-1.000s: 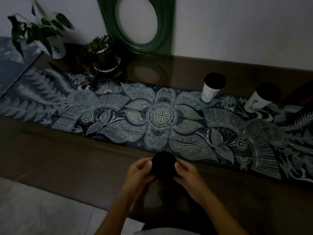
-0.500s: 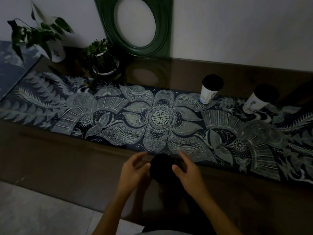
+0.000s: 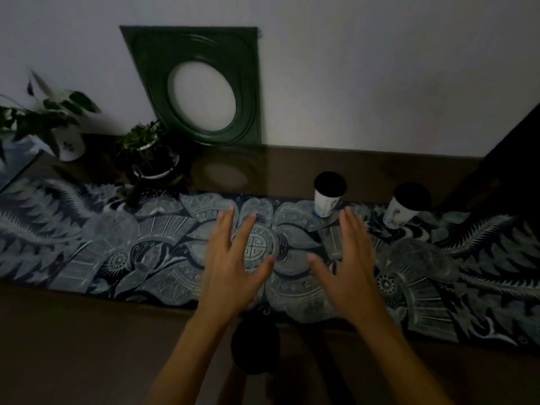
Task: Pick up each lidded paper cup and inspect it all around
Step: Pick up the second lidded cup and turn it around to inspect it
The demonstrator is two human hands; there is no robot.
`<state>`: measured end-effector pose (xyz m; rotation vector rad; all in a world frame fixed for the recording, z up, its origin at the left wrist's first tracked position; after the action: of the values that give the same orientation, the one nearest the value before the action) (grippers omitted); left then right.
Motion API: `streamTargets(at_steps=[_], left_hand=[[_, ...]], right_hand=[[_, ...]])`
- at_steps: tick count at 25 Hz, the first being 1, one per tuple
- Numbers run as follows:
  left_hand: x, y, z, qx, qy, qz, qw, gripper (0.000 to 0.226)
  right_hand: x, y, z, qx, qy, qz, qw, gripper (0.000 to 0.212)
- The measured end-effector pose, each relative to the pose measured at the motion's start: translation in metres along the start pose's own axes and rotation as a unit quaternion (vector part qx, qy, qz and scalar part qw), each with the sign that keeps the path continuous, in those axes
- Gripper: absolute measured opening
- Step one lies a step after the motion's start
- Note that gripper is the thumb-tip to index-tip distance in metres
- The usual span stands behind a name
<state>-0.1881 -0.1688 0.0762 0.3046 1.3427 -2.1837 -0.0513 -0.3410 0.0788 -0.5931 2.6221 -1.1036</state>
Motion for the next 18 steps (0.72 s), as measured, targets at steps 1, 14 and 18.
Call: streamTargets(at_steps=[1,14,18], left_hand=[[-0.018,0.003,0.004,-0.011,0.02,0.009,1.0,0.077],[-0.17,0.145,0.007,-0.032,0.07,-0.063,0.995,0.078],[-0.194,0.195,-0.003,-0.081,0.086,-0.138,0.983,0.076]], right_hand=[[-0.011,-0.007,0.0,-0.001,0.0,0.015,1.0,0.091],[-0.141,0.02,0.084,-0.19,0.213,-0.061,0.956,0.109],[-0.172,0.072,0.116,-0.223,0.248,-0.103,0.937,0.113]])
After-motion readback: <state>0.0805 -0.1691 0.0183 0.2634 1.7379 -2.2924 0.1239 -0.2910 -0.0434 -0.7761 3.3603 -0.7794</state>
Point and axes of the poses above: each hand's wrist, its own x-axis away from the middle knuckle, its own y-axis out of the palm, z = x × y, the point moved 1 cm from there along -x, towards the middle knuckle, and after that the axes turned 15 degrees about y, right-handed, at the moved point
